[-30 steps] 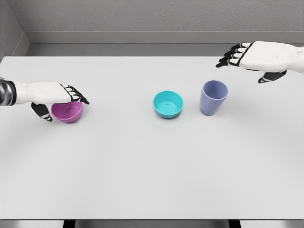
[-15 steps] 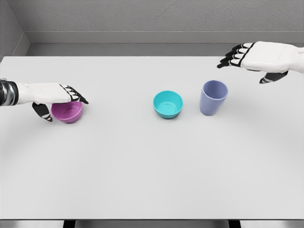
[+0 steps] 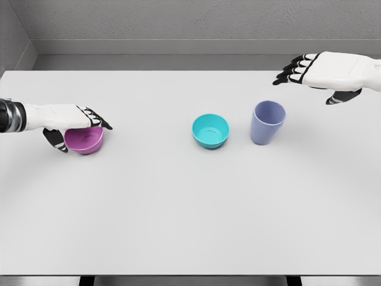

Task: Stacking bowl and cup with both arms

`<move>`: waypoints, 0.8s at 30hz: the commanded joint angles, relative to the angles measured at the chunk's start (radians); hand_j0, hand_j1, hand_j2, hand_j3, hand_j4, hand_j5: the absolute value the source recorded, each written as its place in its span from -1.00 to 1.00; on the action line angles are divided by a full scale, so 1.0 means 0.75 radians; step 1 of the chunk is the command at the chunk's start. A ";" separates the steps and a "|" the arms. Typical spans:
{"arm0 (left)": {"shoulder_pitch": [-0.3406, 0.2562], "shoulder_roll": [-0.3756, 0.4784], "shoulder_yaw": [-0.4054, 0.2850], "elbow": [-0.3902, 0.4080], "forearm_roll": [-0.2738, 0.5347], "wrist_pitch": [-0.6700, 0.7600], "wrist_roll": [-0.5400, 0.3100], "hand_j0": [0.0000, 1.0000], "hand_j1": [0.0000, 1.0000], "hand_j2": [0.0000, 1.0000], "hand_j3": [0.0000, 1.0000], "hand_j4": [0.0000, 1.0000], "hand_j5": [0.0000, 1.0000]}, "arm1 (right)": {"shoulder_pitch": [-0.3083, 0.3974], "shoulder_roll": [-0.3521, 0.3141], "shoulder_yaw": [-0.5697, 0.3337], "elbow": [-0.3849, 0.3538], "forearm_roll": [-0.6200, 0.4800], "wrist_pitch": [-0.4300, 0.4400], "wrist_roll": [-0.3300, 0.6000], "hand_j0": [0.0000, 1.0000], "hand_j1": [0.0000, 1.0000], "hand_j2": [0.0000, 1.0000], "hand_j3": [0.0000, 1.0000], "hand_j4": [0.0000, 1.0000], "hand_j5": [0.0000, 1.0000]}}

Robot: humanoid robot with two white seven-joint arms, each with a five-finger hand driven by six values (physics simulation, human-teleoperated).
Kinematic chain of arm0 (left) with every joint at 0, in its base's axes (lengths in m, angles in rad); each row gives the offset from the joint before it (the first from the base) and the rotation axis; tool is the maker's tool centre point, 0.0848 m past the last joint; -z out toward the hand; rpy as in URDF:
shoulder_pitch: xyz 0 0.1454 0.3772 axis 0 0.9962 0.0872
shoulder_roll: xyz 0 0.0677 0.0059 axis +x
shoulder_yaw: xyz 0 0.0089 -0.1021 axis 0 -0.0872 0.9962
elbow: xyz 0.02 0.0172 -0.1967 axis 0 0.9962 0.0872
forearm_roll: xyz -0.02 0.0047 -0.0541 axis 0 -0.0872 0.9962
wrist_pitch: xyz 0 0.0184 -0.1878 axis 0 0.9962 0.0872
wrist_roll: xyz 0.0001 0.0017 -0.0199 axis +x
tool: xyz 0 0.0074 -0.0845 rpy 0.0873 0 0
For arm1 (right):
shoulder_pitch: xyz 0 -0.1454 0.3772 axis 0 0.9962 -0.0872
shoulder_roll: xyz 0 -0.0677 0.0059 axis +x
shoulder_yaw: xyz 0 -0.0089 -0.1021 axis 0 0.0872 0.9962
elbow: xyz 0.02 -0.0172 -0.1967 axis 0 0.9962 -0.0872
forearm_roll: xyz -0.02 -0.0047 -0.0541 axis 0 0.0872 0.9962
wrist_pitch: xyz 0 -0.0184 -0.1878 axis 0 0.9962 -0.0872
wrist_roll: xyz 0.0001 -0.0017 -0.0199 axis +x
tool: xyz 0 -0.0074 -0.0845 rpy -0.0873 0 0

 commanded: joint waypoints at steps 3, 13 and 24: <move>0.000 -0.009 0.001 0.013 0.006 0.003 0.000 1.00 1.00 1.00 1.00 1.00 1.00 | 0.000 -0.014 -0.001 0.000 -0.006 0.003 -0.001 1.00 1.00 1.00 1.00 1.00 1.00; 0.000 -0.009 0.001 0.035 -0.014 0.003 0.000 1.00 1.00 1.00 1.00 1.00 1.00 | 0.000 -0.018 -0.001 0.000 -0.004 0.003 -0.001 1.00 1.00 1.00 1.00 1.00 1.00; 0.000 -0.017 0.003 0.037 -0.016 0.003 0.000 0.79 0.79 0.79 0.79 0.79 0.79 | 0.000 -0.010 -0.001 0.002 -0.004 0.003 -0.001 1.00 1.00 1.00 1.00 1.00 1.00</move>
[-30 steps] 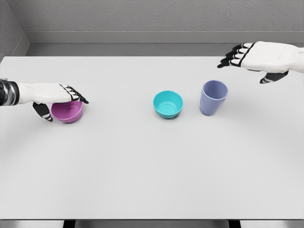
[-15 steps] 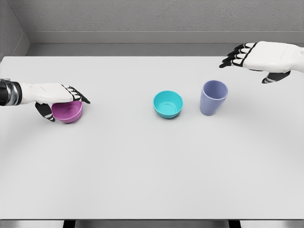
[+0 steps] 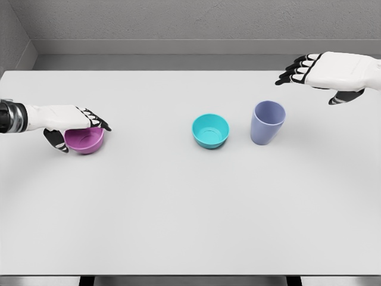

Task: Stacking bowl and cup with both arms

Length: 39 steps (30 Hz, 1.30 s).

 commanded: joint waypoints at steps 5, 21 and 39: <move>0.000 0.001 0.001 -0.001 0.004 0.002 0.000 0.33 0.33 0.33 0.33 0.33 0.33 | 0.000 -0.001 -0.001 -0.001 -0.005 0.004 -0.001 1.00 1.00 1.00 1.00 1.00 1.00; -0.031 -0.026 -0.001 -0.009 0.007 0.002 0.000 0.21 0.21 0.21 0.21 0.21 0.21 | 0.000 -0.005 -0.005 -0.013 -0.005 0.004 -0.001 1.00 1.00 1.00 1.00 1.00 1.00; -0.137 -0.253 -0.003 -0.099 0.009 0.002 0.000 0.21 0.21 0.21 0.21 0.21 0.21 | 0.016 -0.009 -0.005 -0.022 -0.005 0.004 -0.001 1.00 1.00 1.00 1.00 1.00 1.00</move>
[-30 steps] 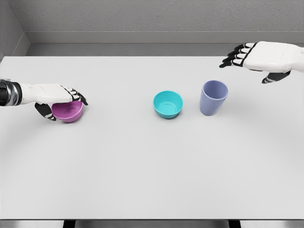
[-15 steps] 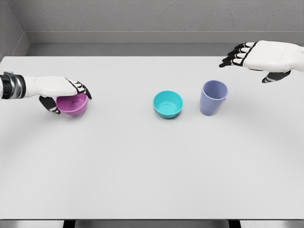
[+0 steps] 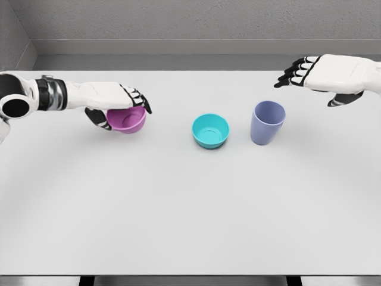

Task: Stacking bowl and cup with both arms

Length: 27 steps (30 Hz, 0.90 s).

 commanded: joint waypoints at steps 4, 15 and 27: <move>-0.026 -0.098 0.002 -0.019 0.011 0.006 0.003 0.21 0.21 0.21 0.21 0.21 0.21 | 0.000 -0.002 -0.001 0.000 -0.005 0.003 -0.001 1.00 1.00 1.00 1.00 1.00 1.00; -0.112 -0.298 -0.021 -0.017 0.007 0.006 0.003 0.20 0.20 0.20 0.20 0.20 0.20 | -0.002 -0.002 -0.001 -0.002 -0.005 0.003 -0.001 1.00 1.00 1.00 1.00 1.00 1.00; -0.188 -0.472 -0.107 0.065 -0.094 0.006 0.003 0.20 0.20 0.20 0.20 0.20 0.20 | 0.000 -0.002 0.004 -0.002 -0.003 0.003 -0.001 1.00 1.00 1.00 1.00 1.00 1.00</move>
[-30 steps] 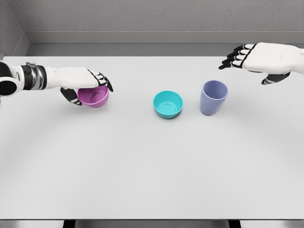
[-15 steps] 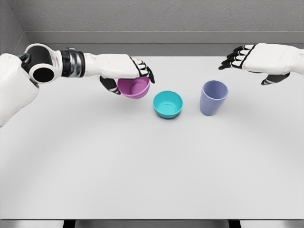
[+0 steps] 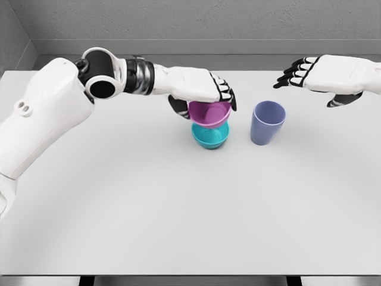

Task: Stacking bowl and cup with both arms

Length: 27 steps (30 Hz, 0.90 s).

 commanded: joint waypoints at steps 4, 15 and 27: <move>-0.014 -0.051 -0.004 0.058 -0.018 0.005 0.002 0.21 0.21 0.21 0.21 0.21 0.21 | 0.000 -0.001 0.002 0.000 -0.004 0.004 -0.001 1.00 1.00 1.00 1.00 1.00 1.00; -0.018 -0.108 -0.068 0.175 -0.041 0.005 0.002 0.21 0.21 0.21 0.21 0.21 0.21 | 0.016 0.001 0.006 0.000 -0.004 0.004 -0.001 1.00 1.00 1.00 1.00 1.00 1.00; -0.018 -0.118 -0.098 0.228 -0.041 0.005 0.002 0.22 0.22 0.22 0.22 0.22 0.22 | 0.020 0.001 0.004 0.000 -0.004 0.004 -0.001 1.00 1.00 1.00 1.00 1.00 1.00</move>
